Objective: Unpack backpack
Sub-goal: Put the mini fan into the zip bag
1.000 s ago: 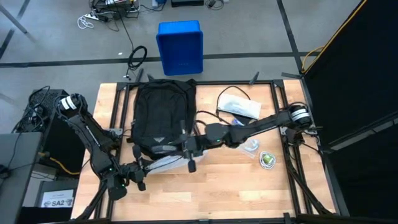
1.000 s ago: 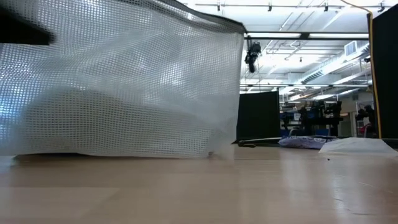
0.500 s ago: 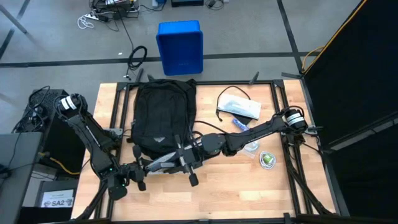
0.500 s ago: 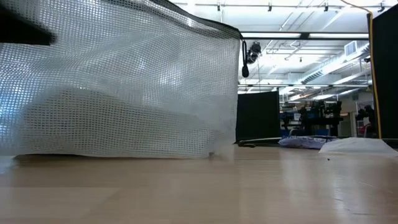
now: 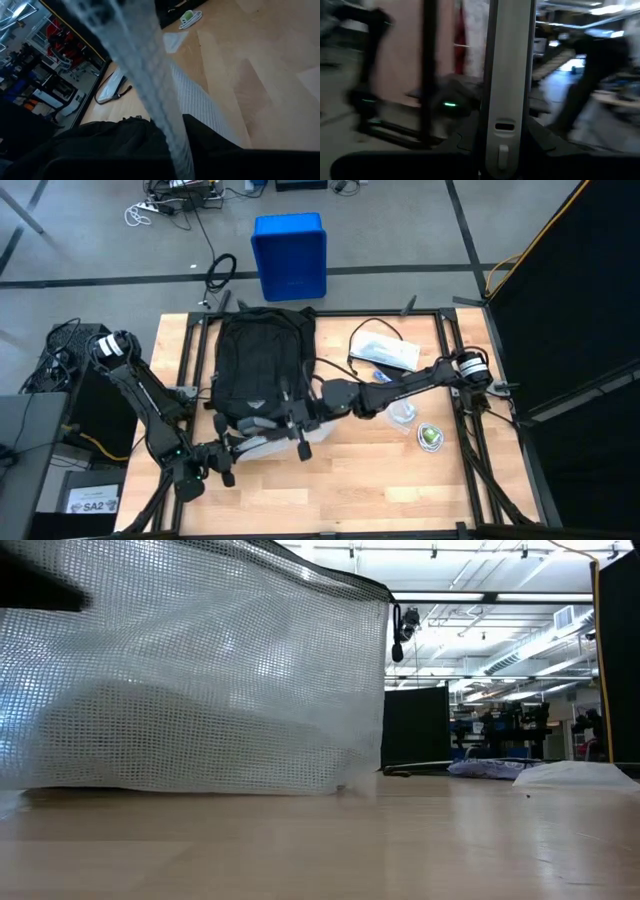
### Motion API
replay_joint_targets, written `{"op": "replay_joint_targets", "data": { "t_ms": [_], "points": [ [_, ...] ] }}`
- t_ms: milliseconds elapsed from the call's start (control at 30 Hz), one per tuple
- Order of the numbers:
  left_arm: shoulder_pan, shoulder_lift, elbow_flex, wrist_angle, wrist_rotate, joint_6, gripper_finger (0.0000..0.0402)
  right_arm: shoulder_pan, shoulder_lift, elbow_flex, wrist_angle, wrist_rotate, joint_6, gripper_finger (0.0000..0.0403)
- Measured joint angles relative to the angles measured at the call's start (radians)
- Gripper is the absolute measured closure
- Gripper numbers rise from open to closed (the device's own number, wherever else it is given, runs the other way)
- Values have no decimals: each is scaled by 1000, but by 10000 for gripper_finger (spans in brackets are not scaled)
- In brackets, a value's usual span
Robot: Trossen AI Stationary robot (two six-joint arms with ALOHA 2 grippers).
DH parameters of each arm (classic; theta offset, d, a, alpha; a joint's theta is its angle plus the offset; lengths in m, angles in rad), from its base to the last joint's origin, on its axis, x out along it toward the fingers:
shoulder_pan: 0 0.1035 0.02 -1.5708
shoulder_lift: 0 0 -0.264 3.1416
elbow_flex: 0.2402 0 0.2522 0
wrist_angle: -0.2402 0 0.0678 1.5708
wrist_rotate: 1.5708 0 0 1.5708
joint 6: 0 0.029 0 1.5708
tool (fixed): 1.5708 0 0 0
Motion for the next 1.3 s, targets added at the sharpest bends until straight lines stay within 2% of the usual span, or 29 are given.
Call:
{"op": "replay_joint_targets", "data": {
  "t_ms": [100, 667, 900, 1300],
  "points": [
    [0, 0, 0, 1, -1, 0, 402, -6, 10, 1, 7, 64, -52, 342],
    [25, 0, 0, 34, -19, -5, 402, 91, 32, 0, -34, 43, -97, 342],
    [25, 0, 0, 121, -18, 76, 402, 79, 32, 0, -110, 121, -97, 342],
    [25, 0, 0, 175, -12, 129, 402, 63, 32, 0, -377, 128, -102, 342]
  ]
}}
